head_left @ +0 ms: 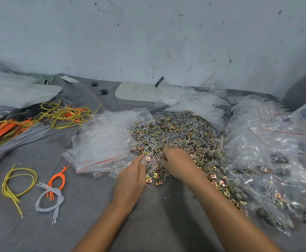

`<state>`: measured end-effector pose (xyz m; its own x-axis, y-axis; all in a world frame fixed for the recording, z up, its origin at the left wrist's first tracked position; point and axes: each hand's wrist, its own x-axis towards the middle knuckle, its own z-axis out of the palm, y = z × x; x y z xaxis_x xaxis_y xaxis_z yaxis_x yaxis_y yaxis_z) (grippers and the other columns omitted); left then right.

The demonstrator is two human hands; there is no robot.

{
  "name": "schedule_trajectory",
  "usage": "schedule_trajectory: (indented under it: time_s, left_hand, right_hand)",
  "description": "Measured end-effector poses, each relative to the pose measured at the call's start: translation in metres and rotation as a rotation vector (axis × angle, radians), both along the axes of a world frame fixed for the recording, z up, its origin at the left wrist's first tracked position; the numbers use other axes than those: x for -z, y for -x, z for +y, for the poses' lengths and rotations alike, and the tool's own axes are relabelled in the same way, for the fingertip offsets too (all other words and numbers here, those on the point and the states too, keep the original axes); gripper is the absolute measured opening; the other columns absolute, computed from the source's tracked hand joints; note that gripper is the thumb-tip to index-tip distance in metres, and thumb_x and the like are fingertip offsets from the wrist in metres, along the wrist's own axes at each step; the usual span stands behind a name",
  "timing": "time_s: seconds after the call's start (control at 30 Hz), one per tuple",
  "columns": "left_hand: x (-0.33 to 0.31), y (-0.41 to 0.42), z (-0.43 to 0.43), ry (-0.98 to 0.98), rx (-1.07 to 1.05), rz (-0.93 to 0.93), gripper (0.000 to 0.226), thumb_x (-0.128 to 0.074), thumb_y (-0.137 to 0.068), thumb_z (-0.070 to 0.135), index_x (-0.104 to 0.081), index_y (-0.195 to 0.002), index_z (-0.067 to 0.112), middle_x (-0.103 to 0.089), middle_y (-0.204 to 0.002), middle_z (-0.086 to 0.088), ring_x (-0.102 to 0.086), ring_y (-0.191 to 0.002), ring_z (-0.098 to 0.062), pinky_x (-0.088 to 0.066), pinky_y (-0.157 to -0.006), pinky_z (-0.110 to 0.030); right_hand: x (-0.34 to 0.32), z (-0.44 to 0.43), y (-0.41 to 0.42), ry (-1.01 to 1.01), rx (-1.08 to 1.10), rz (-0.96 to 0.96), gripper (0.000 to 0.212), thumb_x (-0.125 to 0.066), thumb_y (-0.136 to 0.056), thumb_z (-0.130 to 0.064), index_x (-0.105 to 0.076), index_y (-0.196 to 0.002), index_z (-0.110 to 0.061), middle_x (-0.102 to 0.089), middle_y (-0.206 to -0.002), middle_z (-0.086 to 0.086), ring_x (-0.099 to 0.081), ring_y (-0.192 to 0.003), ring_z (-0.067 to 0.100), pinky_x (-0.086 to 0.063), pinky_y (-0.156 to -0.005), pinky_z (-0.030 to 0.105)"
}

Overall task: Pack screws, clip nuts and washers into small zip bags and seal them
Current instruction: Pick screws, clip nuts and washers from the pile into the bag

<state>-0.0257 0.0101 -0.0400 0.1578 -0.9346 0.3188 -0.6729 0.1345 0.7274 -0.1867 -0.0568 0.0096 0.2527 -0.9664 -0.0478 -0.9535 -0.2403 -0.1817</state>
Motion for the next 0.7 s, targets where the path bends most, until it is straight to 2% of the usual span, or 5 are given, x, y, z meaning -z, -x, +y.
schedule_trajectory:
  time_s: [0.17,0.3,0.43,0.5,0.7]
  left_hand:
    - [0.001,-0.001,0.000,-0.001,-0.007,-0.010,0.033,-0.045,-0.103,0.025,-0.059,-0.132,0.032,-0.073,-0.112,0.001,-0.066,-0.100,-0.028,-0.050,-0.079,-0.038]
    - [0.000,-0.001,0.001,0.009,0.000,0.006,0.033,-0.046,-0.103,0.024,-0.059,-0.132,0.032,-0.074,-0.110,0.000,-0.066,-0.098,-0.029,-0.051,-0.079,-0.040]
    - [0.001,-0.001,0.001,0.025,0.013,-0.007,0.033,-0.046,-0.103,0.025,-0.059,-0.132,0.032,-0.074,-0.108,-0.001,-0.066,-0.099,-0.029,-0.051,-0.079,-0.040]
    - [0.001,-0.001,0.001,0.032,0.012,-0.011,0.033,-0.046,-0.103,0.024,-0.059,-0.132,0.031,-0.073,-0.112,-0.001,-0.064,-0.105,-0.029,-0.051,-0.082,-0.041]
    - [0.003,0.000,0.000,0.036,0.008,-0.041,0.033,-0.047,-0.103,0.025,-0.059,-0.133,0.032,-0.071,-0.119,0.001,-0.064,-0.105,-0.029,-0.050,-0.084,-0.039]
  right_hand:
    - [-0.003,0.003,-0.002,-0.013,-0.020,0.054,0.020,-0.058,-0.092,-0.012,-0.056,-0.112,-0.011,-0.067,-0.104,0.014,-0.063,-0.099,0.036,-0.047,-0.073,0.038]
    - [-0.007,0.005,0.005,-0.055,0.047,-0.162,0.025,-0.059,-0.094,-0.017,-0.065,-0.118,-0.020,-0.069,-0.112,0.003,-0.064,-0.095,0.022,-0.051,-0.085,0.034]
    - [-0.012,0.012,0.015,-0.053,0.081,-0.371,0.033,-0.055,-0.095,-0.018,-0.066,-0.126,-0.024,-0.067,-0.088,-0.007,-0.058,-0.073,0.010,-0.044,-0.065,0.026]
    - [-0.015,0.018,0.018,-0.057,0.108,-0.513,0.028,-0.056,-0.093,-0.019,-0.067,-0.119,-0.025,-0.063,-0.078,-0.010,-0.055,-0.066,0.007,-0.041,-0.059,0.023]
    - [-0.018,0.039,0.004,-0.020,0.111,-0.820,0.003,-0.068,-0.087,-0.027,-0.066,-0.089,-0.027,-0.071,-0.074,-0.003,-0.065,-0.066,0.013,-0.055,-0.069,0.038]
